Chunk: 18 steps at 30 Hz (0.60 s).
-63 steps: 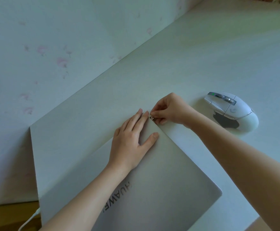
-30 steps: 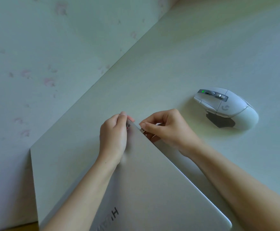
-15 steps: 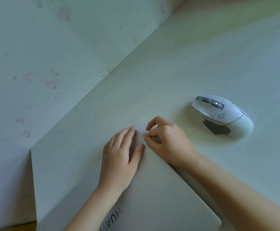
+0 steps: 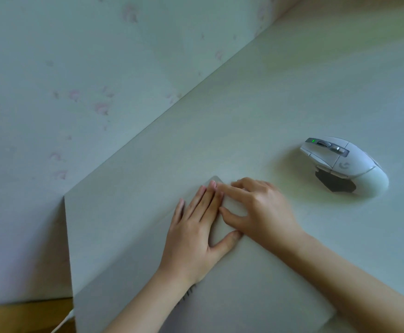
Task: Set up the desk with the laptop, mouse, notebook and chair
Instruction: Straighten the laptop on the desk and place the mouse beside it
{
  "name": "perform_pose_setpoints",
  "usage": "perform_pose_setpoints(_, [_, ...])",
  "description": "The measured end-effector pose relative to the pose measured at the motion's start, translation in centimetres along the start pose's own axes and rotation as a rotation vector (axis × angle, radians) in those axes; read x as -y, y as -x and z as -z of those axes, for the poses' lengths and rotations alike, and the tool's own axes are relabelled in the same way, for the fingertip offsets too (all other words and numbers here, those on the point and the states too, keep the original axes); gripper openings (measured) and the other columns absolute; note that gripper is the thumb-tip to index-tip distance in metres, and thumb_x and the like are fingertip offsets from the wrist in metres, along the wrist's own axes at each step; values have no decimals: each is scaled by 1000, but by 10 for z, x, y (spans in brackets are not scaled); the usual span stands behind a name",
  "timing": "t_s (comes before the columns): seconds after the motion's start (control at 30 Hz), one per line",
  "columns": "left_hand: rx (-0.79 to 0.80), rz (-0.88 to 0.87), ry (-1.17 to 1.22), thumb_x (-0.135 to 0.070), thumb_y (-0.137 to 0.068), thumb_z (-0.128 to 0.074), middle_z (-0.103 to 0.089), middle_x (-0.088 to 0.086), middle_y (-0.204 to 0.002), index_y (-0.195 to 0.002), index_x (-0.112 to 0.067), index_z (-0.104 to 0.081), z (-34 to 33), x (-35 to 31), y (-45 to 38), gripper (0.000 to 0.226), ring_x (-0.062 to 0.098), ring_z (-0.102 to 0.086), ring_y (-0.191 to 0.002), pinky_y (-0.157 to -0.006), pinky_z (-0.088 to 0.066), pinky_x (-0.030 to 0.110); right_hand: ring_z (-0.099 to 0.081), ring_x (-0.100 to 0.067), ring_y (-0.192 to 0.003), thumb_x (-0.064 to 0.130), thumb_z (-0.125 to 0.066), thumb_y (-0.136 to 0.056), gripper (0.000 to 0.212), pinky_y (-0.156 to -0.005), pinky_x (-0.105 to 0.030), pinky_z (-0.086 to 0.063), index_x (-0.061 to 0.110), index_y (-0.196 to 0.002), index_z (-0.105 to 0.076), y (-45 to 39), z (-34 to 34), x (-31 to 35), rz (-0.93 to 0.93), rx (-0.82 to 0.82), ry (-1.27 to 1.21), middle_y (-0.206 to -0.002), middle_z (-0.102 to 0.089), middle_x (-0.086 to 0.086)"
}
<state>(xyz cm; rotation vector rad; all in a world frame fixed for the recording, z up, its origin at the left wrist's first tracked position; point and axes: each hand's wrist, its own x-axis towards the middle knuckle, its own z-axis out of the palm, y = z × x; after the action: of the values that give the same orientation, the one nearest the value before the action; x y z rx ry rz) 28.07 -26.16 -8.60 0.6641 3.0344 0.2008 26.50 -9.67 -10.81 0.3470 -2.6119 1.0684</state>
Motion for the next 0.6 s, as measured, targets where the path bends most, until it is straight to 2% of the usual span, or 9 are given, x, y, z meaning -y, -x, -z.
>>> perform_pose_setpoints(0.07, [-13, 1, 17, -68, -84, -34, -9, -16, -158, -151, -26, -20, 0, -1, 0, 80, -3, 1, -144, -118, -12, 40, -64, -24, -70, 40, -56, -73, 42, -60, -31, -52, 31, -113, -67, 0, 1, 1, 3, 0, -21, -83, -65, -2])
perform_pose_setpoints(0.17, [-38, 3, 24, -67, -83, -35, -9, -17, -158, -151, -27, -21, -1, -1, 0, 80, -4, 0, -143, -118, -11, 39, -65, -23, -70, 43, -55, -72, 40, -55, -31, -52, 29, -107, -68, 0, 2, 1, -6, -10, -45, -86, -66, 0])
perform_pose_setpoints(0.37, [-84, -2, 46, -66, -84, -38, -14, -18, -157, -149, -30, -25, -2, -1, 0, 76, -5, -3, -143, -117, -12, 36, -65, -22, -74, 39, -65, -75, 34, -59, -29, -51, 30, -107, -66, 1, 2, -3, 16, 13, -63, -89, -67, 3])
perform_pose_setpoints(0.6, [-149, 4, 59, -65, -84, -41, -22, -16, -155, -147, -29, -32, -3, -1, -1, 72, -1, -16, -142, -113, -21, 36, -65, -22, -81, 38, -54, -80, 31, -71, -30, -49, 24, -105, -66, 2, -2, -2, 71, -30, 226, -91, -68, 3])
